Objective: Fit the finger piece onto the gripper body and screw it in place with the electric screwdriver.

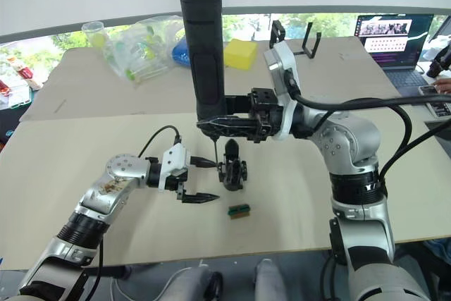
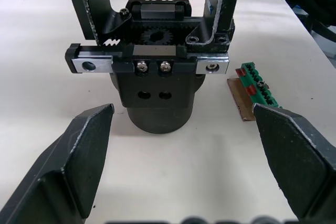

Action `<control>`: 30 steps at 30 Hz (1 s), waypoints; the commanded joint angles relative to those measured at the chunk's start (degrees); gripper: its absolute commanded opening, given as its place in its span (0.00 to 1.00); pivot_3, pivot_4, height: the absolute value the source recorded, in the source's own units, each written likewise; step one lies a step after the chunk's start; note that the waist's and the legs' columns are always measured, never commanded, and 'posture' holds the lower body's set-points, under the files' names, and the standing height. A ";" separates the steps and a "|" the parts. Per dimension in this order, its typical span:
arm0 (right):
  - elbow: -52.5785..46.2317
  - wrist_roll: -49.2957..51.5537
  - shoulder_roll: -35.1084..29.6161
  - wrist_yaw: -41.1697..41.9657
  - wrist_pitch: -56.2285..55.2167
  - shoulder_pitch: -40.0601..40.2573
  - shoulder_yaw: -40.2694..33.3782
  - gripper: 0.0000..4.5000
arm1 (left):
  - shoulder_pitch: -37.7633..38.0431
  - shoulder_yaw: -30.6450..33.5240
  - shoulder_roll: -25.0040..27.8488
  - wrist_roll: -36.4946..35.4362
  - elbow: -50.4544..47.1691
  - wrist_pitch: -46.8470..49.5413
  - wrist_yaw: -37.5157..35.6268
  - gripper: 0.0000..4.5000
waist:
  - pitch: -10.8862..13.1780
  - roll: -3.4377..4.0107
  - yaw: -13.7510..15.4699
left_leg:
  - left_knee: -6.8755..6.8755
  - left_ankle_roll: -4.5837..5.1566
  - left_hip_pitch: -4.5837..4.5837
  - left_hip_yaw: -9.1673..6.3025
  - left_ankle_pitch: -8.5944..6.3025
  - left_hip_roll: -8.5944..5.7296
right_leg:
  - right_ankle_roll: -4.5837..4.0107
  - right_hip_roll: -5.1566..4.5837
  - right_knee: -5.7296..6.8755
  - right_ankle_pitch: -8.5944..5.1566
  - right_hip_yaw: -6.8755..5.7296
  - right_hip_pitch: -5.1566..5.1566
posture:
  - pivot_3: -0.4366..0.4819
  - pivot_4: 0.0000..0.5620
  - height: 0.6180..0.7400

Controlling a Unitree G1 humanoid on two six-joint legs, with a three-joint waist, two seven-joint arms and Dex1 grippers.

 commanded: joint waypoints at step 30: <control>0.52 -2.46 -2.84 -0.03 -0.59 -2.69 4.45 0.43 | -0.94 0.28 -0.49 0.28 -0.62 -3.04 0.14 1.00 | 0.00 0.00 0.07 | 0.00 0.00 -0.01 0.00 0.00 0.00 | 0.00 -0.06 -0.02 0.00 0.01 0.00 | 0.48 0.27 0.98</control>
